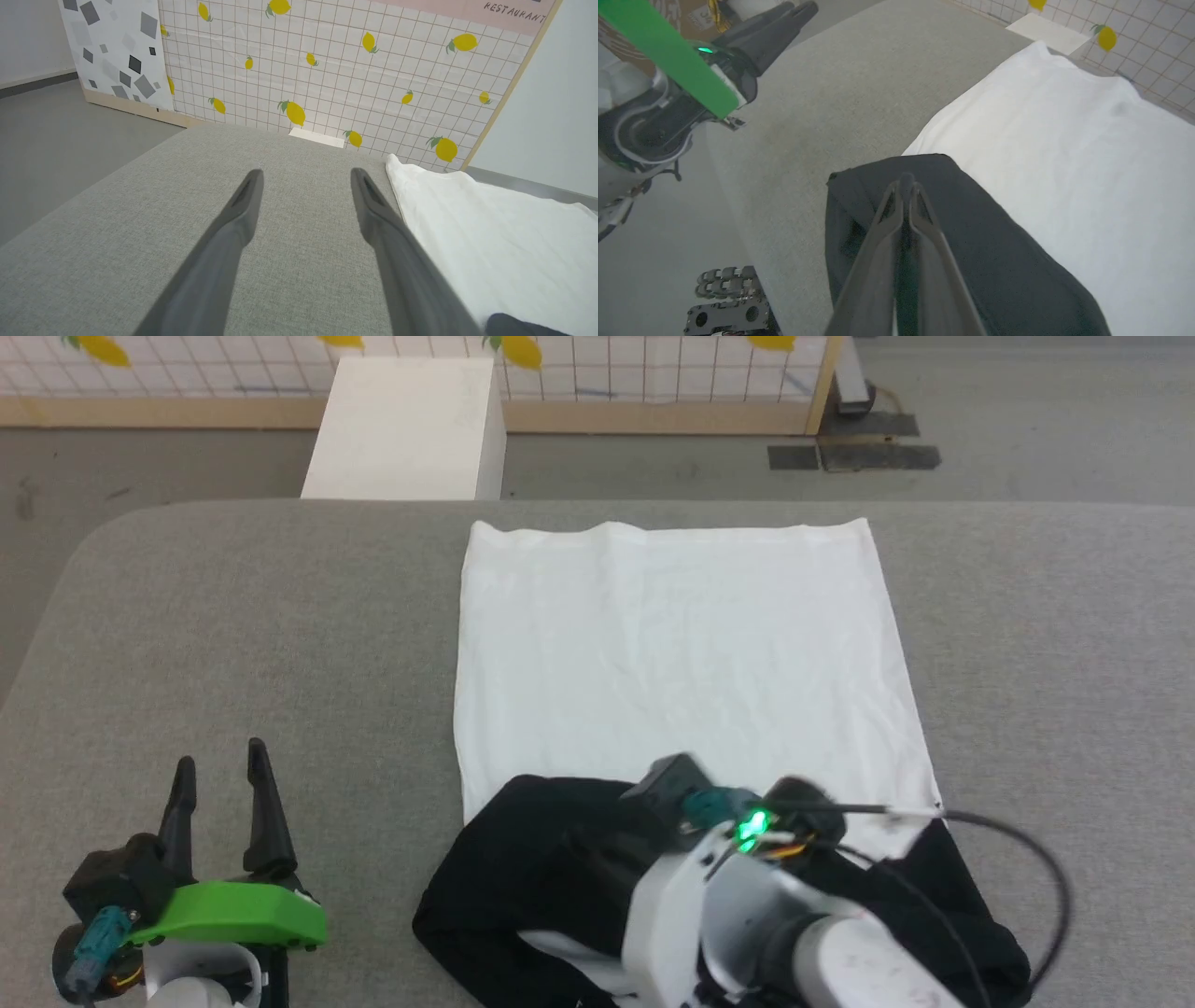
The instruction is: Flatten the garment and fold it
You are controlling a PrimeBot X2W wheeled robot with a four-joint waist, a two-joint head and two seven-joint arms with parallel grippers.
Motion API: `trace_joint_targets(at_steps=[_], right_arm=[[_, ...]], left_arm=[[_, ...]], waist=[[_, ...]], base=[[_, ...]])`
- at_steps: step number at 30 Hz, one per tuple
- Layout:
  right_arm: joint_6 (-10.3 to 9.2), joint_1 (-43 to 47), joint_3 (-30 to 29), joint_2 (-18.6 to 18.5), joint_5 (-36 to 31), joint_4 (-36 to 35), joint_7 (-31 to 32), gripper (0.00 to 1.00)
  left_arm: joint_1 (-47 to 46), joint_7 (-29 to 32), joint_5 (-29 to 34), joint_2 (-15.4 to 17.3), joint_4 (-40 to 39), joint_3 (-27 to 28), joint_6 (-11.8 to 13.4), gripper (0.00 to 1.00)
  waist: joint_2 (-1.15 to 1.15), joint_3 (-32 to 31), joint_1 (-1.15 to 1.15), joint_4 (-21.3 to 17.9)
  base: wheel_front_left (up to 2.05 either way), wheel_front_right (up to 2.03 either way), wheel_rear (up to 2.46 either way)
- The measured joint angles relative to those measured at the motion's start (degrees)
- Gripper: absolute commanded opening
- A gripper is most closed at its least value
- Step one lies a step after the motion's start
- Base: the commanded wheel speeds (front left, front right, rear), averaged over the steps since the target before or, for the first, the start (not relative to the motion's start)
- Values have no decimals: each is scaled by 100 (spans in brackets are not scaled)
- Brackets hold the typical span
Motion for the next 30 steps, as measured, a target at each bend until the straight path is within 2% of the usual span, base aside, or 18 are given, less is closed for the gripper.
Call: trace_joint_targets(at_steps=[8, 9, 10, 13, 16, 21, 26, 30], right_arm=[[0, -296, 513, 35, 145, 1744, -211, 0], [0, -331, 603, 34, 342, 2089, -365, 87], [0, -338, 610, 38, 400, 2113, -446, 100], [0, -391, 500, 38, 608, 2033, -894, 100], [0, -418, 99, 55, 672, 1651, -1529, 100], [0, -343, -1076, 63, 270, 782, -2551, 100], [0, 53, -2150, 56, -359, 38, -3059, 100], [0, 279, -2803, 56, -778, -279, -3192, 100]], left_arm=[[-181, 1, -33, -12, 125, -98, -49, 100], [-197, 1, -35, -15, 183, -89, -68, 100], [-197, 1, -37, -16, 196, -85, -68, 100], [-193, 1, -41, -20, 236, -79, -87, 100], [-191, 1, -31, -13, 244, -98, -99, 100], [-203, 0, 25, 114, 231, -265, -142, 100], [-676, 190, 79, 515, 237, -679, -144, 100], [-1530, 886, 10, 1053, 296, -1161, -147, 100]], waist=[[0, 301, 0, 215], [0, 376, 0, 282], [0, 388, 0, 289], [0, 369, 0, 264], [0, 322, 0, 179], [0, 277, 0, -53], [0, 371, 0, -304], [0, 612, 0, -463]], base=[[0, 0, 0], [0, 0, 0], [0, 0, 0], [0, 0, 0], [0, 0, 0], [0, 0, 0], [0, 0, 0], [0, 0, 0]])
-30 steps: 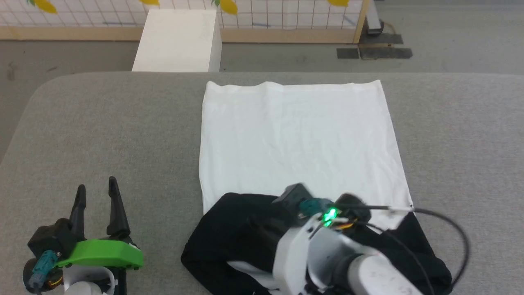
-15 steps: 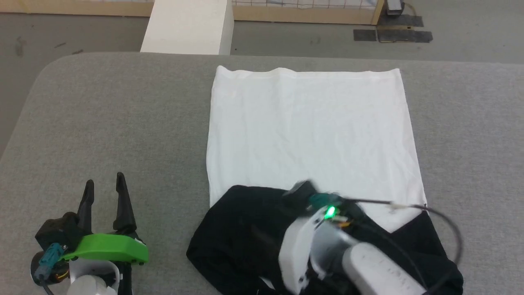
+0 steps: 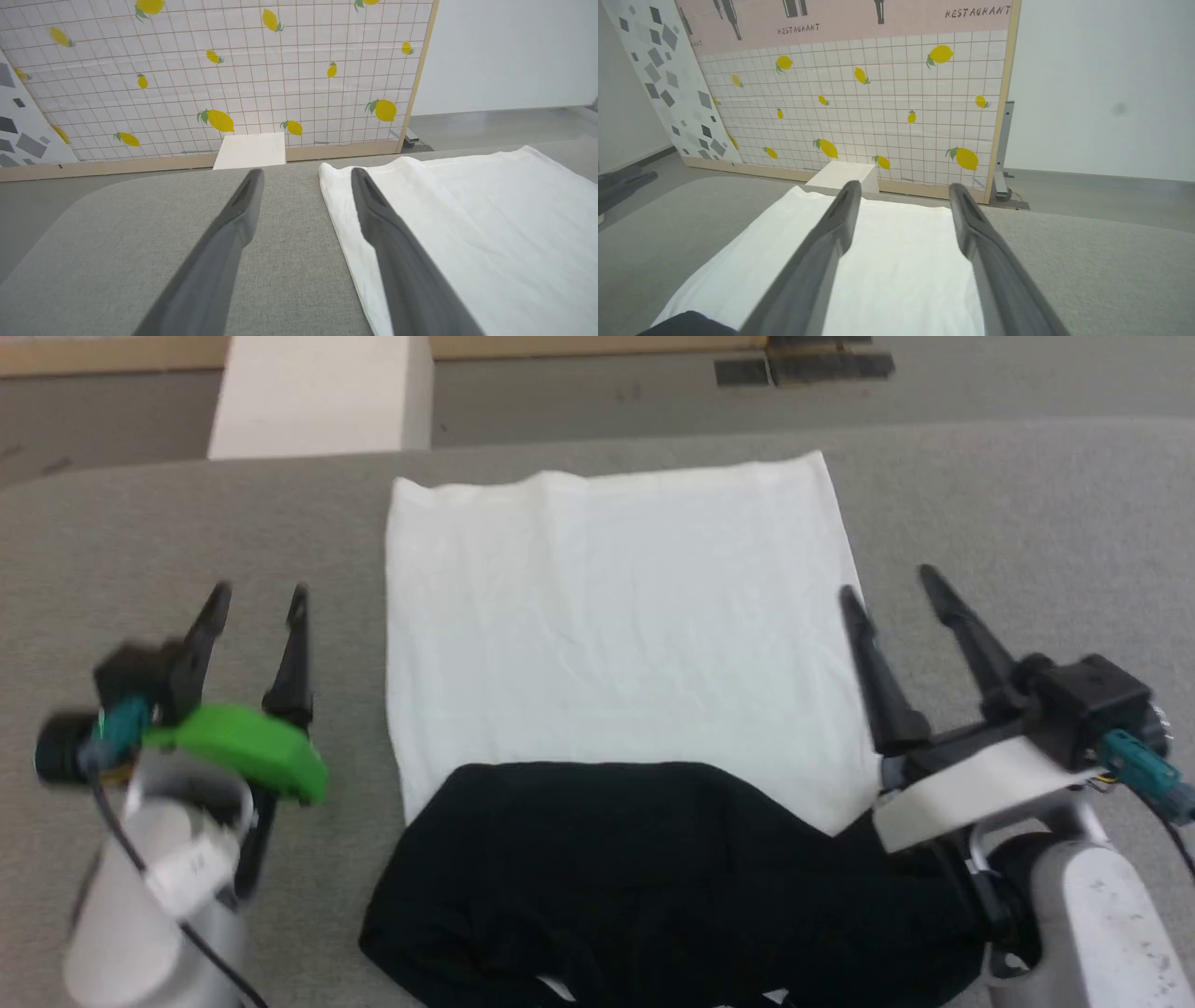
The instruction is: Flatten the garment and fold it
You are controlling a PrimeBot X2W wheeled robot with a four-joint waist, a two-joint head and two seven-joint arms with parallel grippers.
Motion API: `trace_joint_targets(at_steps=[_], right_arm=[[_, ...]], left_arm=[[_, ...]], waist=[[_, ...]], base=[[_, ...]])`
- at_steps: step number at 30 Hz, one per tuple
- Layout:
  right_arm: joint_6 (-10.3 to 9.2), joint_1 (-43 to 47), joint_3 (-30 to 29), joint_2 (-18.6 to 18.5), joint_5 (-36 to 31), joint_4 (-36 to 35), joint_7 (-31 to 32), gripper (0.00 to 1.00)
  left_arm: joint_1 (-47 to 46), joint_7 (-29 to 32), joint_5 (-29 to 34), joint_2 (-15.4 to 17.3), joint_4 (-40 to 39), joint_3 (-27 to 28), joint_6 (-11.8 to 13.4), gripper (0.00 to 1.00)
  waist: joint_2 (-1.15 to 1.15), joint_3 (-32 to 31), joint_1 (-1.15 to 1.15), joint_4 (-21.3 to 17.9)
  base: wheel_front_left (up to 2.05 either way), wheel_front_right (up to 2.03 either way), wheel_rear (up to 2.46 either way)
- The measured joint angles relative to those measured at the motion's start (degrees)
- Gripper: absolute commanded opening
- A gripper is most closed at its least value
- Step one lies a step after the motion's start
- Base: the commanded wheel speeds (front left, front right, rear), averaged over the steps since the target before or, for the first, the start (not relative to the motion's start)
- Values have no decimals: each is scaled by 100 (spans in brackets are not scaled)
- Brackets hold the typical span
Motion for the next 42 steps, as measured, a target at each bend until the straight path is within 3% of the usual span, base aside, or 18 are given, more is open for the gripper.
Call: trace_joint_targets(at_steps=[7, 13, 20, 32, 33, 34, 42], right_arm=[[0, 128, -487, -4, 2, -108, -137, 100], [0, 32, -391, -2, 354, -26, -388, 100], [0, -205, -245, -1, 554, 176, -661, 100], [0, -356, -129, -2, 650, 411, -884, 100], [0, -371, -111, -3, 645, 424, -881, 100], [0, -408, -89, -3, 615, 425, -873, 100], [0, -1781, 108, -3, 183, 583, -146, 100]], left_arm=[[-1553, 1790, -734, 1156, 147, -821, -3, 100], [-2546, 3298, -1361, 1916, 274, -953, -3, 100], [-3148, 4479, -1640, 2183, 297, -914, 64, 100], [-3281, 5863, -1445, 2603, 57, -971, 742, 100], [-3282, 5969, -1426, 2630, -67, -969, 828, 35], [-3282, 5989, -1414, 2639, -125, -968, 858, 0], [-3289, 5843, -1422, 2565, -371, -1096, 810, 0]], waist=[[0, 623, 0, -290], [0, 1232, 0, -619], [0, 1829, 1, -1016], [0, 2416, 1, -1606], [0, 2457, 1, -1635], [0, 2474, 1, -1641], [0, 2516, 1, -1511]], base=[[0, 0, 0], [0, 0, 0], [0, 0, 0], [0, 0, 0], [0, 0, 0], [0, 0, 0], [0, 0, 0]])
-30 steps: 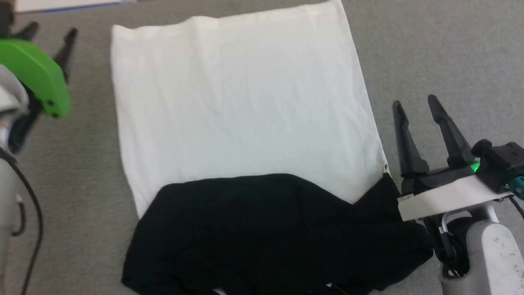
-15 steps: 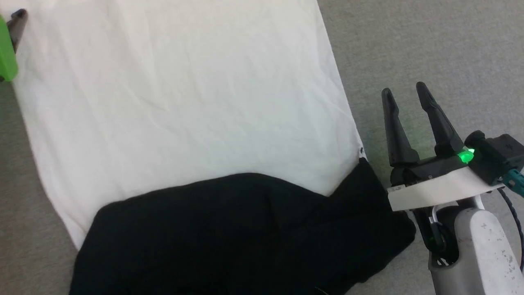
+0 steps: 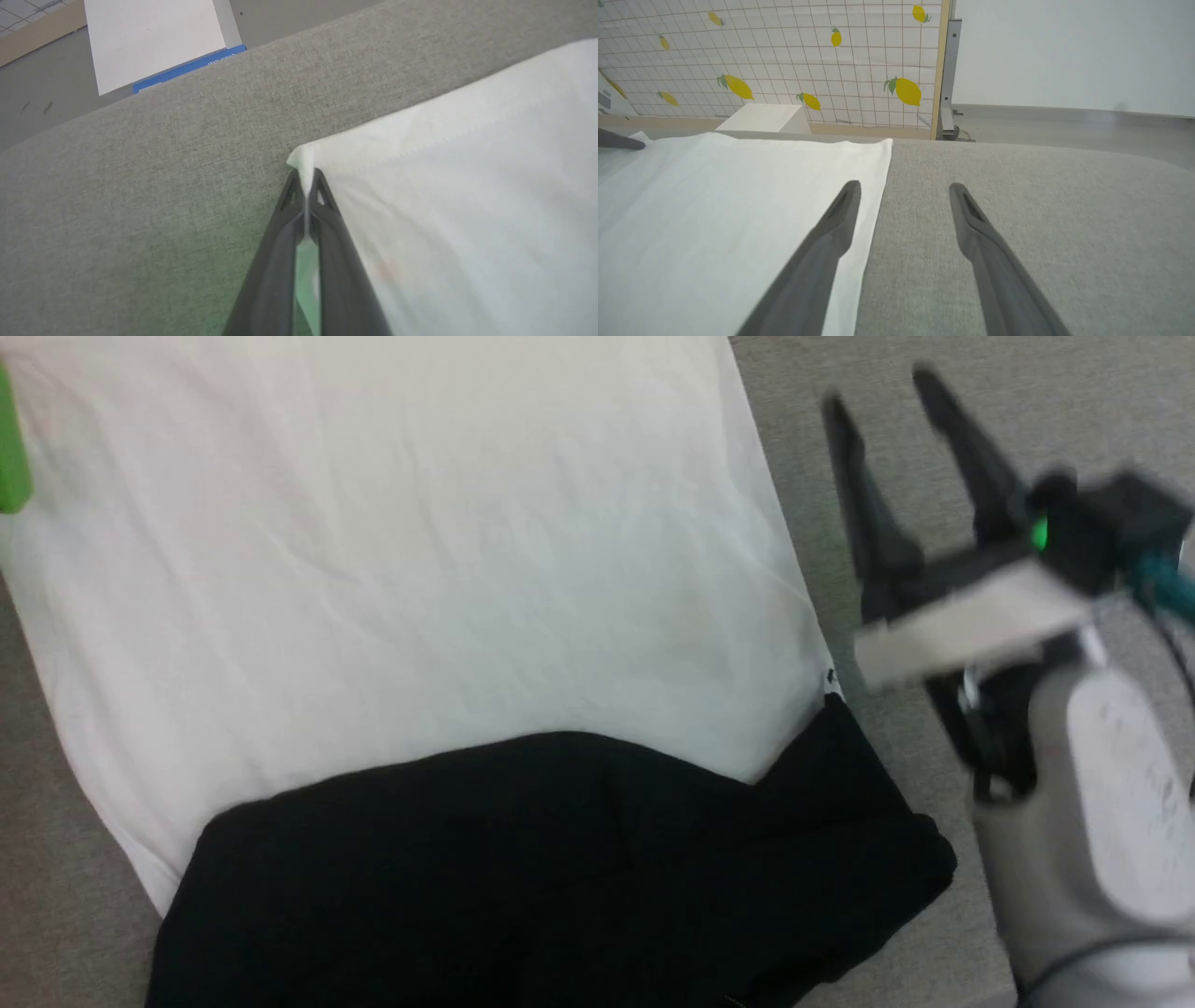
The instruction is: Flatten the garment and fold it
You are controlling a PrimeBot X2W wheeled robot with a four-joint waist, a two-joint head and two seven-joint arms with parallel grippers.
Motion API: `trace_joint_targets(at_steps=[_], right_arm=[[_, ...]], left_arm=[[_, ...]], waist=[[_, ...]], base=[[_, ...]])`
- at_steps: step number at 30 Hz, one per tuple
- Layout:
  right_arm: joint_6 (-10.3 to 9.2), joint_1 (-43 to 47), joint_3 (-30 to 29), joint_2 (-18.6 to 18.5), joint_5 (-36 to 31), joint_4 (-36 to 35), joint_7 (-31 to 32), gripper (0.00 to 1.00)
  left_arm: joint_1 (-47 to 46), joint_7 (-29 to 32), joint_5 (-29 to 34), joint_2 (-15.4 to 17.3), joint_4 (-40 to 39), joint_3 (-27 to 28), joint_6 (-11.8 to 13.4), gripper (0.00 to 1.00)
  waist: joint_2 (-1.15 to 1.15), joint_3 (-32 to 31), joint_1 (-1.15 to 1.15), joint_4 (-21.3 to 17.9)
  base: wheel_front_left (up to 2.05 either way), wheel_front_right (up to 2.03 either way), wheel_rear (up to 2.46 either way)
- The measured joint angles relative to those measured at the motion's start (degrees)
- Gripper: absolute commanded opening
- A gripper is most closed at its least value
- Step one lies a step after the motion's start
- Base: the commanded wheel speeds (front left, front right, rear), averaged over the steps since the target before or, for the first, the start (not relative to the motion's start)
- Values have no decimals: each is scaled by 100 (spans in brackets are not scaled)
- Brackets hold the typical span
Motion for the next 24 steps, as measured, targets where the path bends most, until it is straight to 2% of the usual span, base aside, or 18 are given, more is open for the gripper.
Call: trace_joint_targets(at_steps=[5, 11, 15, 19, 21, 22, 23, 24], right_arm=[[0, -1630, -60, -3, -36, 805, 646, 100], [0, -3281, -104, 1, -213, 2373, 1797, 100], [1, -3875, -293, 7, -411, 3137, 2576, 100], [0, -4255, -673, 0, -890, 3791, 3505, 100], [0, -4307, -758, 4, -972, 3913, 3787, 100], [0, -4354, -770, 0, -1017, 3928, 3917, 64], [0, -4421, -781, -9, -1071, 3933, 4065, 48], [0, -4476, -778, -12, -1105, 3931, 4207, 9]], left_arm=[[-152, -147, 1, -158, -9, -127, -100, 0], [-422, -501, 13, -490, -9, -361, -243, 0], [-611, -751, 32, -683, 25, -490, -309, 0], [-785, -1047, 58, -923, 126, -638, -397, 0], [-819, -1147, 60, -982, 171, -691, -430, 0], [-837, -1198, 60, -999, 205, -712, -452, 0], [-856, -1247, 60, -1011, 235, -726, -459, 0], [-871, -1302, 60, -1023, 265, -736, -477, 0]], waist=[[0, 43, 0, 173], [0, 159, 0, 491], [0, 254, 0, 724], [0, 381, 0, 1046], [0, 425, 0, 1158], [0, 447, 0, 1212], [0, 469, -1, 1260], [0, 489, 0, 1300]], base=[[0, 0, 0], [0, 0, 0], [0, 0, 0], [0, 0, 0], [0, 0, 0], [0, 0, 0], [0, 0, 0], [0, 0, 0]])
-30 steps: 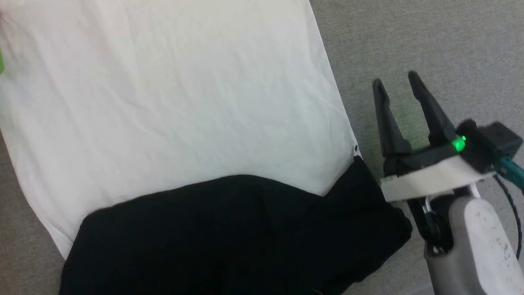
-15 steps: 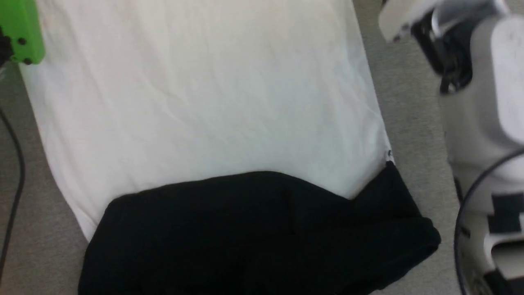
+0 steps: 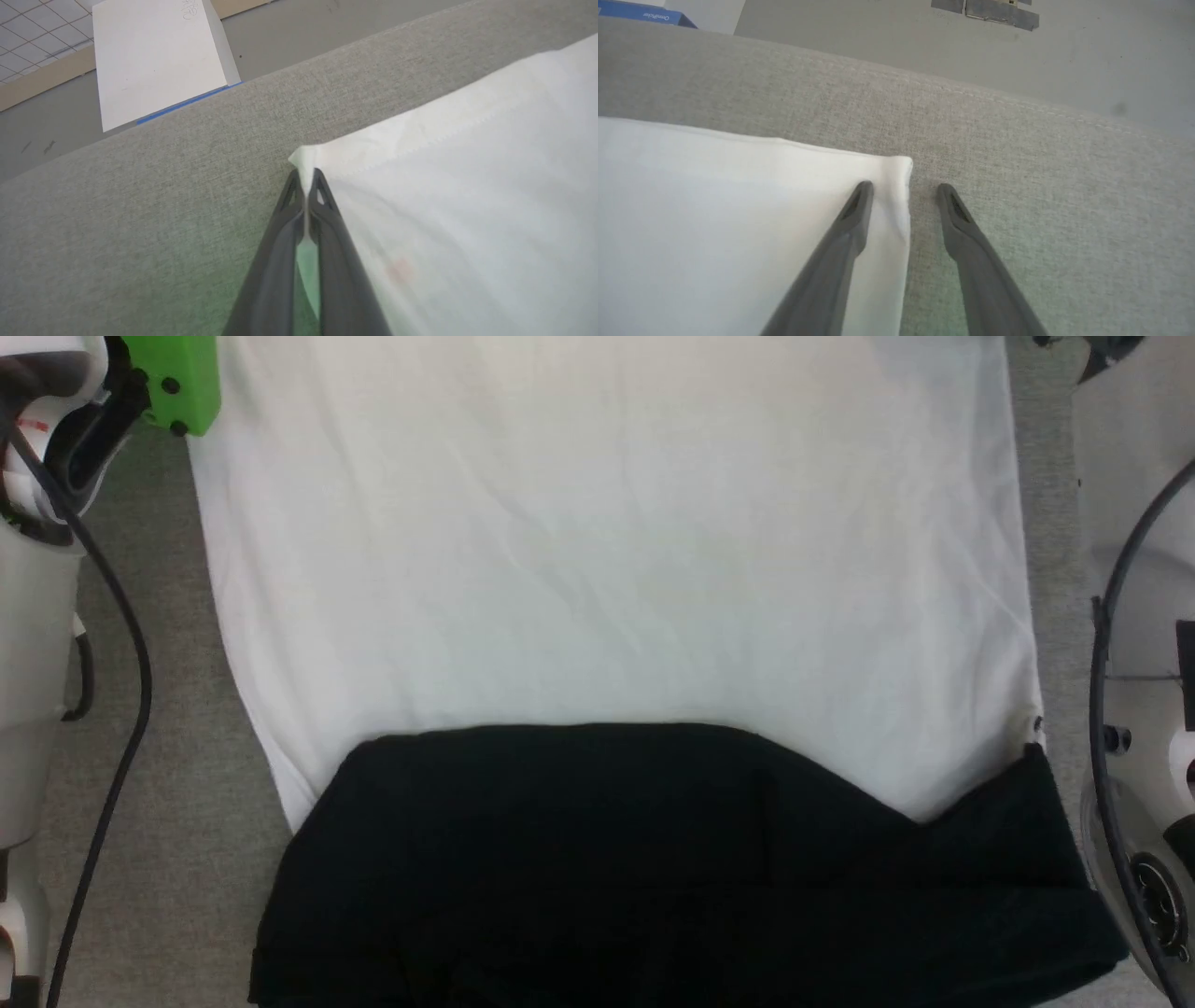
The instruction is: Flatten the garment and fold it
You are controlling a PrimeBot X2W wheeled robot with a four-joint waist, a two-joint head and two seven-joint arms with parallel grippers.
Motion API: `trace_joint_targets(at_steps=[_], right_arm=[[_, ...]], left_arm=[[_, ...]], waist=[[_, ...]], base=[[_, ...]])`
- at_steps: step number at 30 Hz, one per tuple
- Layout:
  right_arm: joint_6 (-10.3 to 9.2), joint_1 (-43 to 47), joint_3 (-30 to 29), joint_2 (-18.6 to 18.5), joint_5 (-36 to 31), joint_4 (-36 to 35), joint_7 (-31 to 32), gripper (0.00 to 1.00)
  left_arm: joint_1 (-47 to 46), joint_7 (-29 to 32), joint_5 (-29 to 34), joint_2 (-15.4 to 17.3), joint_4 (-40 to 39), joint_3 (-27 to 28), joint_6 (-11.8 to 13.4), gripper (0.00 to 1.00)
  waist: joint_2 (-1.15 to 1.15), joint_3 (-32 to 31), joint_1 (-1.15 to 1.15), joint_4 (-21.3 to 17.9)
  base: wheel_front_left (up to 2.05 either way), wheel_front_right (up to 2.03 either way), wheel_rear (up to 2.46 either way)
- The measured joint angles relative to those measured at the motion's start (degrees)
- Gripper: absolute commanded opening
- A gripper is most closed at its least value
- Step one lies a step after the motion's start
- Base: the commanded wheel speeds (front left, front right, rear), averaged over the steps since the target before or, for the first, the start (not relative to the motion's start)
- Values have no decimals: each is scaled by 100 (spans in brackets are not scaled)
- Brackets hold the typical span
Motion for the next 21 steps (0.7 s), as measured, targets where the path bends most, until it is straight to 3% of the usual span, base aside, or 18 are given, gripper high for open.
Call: trace_joint_targets(at_steps=[1, 7, 14, 21], right_arm=[[0, -30, -1, 7, -42, -14, 86, 0], [1, -55, -3, 53, -382, -288, 141, 0], [1, -18, -298, 40, -916, -580, -1001, 0], [2, 83, -334, 40, -917, -510, -2112, 0]], left_arm=[[-7, -46, 0, -10, 19, -10, -23, 0], [-149, -612, 124, -7, 132, -76, -101, 0], [-452, -1757, 589, 18, 471, -80, -89, 0], [-519, -2941, 925, 33, 903, -104, -16, 0]], waist=[[0, 14, 0, 26], [0, 42, 0, 23], [0, -4, 0, -120], [0, -265, 0, -199]], base=[[0, 0, 0], [0, 0, 0], [0, 0, 0], [0, 0, 0]])
